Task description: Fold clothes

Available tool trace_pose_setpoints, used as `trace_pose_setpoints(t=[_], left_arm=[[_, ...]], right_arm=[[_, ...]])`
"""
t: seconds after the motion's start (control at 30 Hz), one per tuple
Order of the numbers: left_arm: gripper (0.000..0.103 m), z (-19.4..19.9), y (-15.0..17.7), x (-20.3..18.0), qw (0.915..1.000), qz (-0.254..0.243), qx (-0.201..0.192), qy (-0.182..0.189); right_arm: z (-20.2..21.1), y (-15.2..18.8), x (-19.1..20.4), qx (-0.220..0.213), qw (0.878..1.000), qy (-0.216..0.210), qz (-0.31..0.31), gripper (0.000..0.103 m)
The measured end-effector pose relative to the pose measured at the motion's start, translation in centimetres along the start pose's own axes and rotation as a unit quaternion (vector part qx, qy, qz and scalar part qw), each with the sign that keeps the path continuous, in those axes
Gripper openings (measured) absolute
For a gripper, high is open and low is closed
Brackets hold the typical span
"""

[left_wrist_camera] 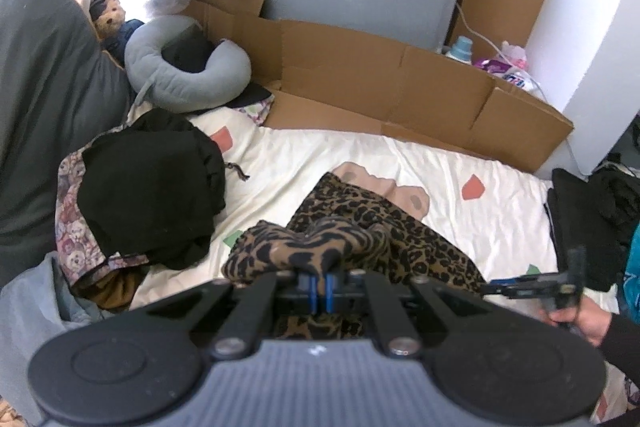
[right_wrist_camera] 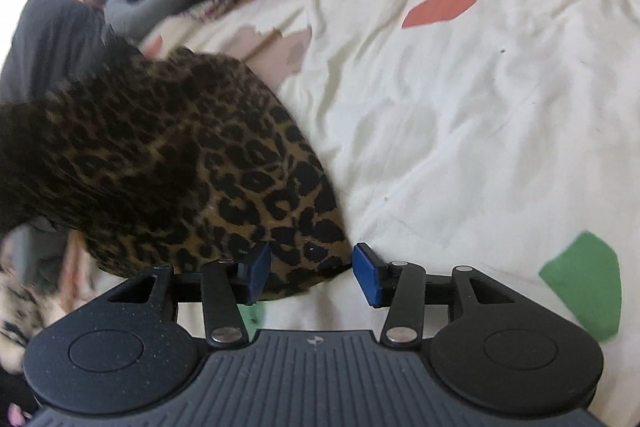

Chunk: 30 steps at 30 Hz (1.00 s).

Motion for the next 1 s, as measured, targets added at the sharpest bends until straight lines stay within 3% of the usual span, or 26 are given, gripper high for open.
trace_pose_setpoints(t=[0.27,0.3,0.33,0.37,0.57,1.0], left_arm=[[0.004,2.4,-0.5,-0.5,1.0,0.005,-0.009,-0.002],[0.004,2.6,-0.5,-0.4,0.9999,0.007,-0.009,-0.003],[0.004,2.7,-0.5,-0.4,0.9999,0.008,-0.008,-0.004],[0.004,2.8,-0.5,-0.3,0.9999,0.01,-0.008,-0.006],[0.004,2.9,-0.6,-0.3,0.9998,0.016,-0.007,-0.009],[0.004,4.7,-2.1,-1.8,0.9996,0.019,-0.01,0.021]], right_arm=[[-1.8,-0.6,0.4,0.009,0.999,0.007,0.032,0.051],[-1.8,-0.6,0.4,0.007,0.999,0.014,0.038,0.043],[-1.9,-0.6,0.4,0.004,0.999,0.022,0.044,0.014],[-1.8,-0.6,0.2,0.004,0.999,0.022,0.039,0.009],[0.2,-1.4,-0.2,-0.017,1.0,0.005,0.012,0.003],[12.3,-2.9,-5.5,-0.113,0.989,0.058,-0.078,0.003]])
Point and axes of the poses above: each gripper's, at about its wrist camera, not at the fingertips, and z roughly against the way its jaws point, x to its left, y to its underside, the point moved 10 cm from there along -z, roughly the way its jaws point, and after that the axes turned 6 degrees about -x, right-handed, at the moved point
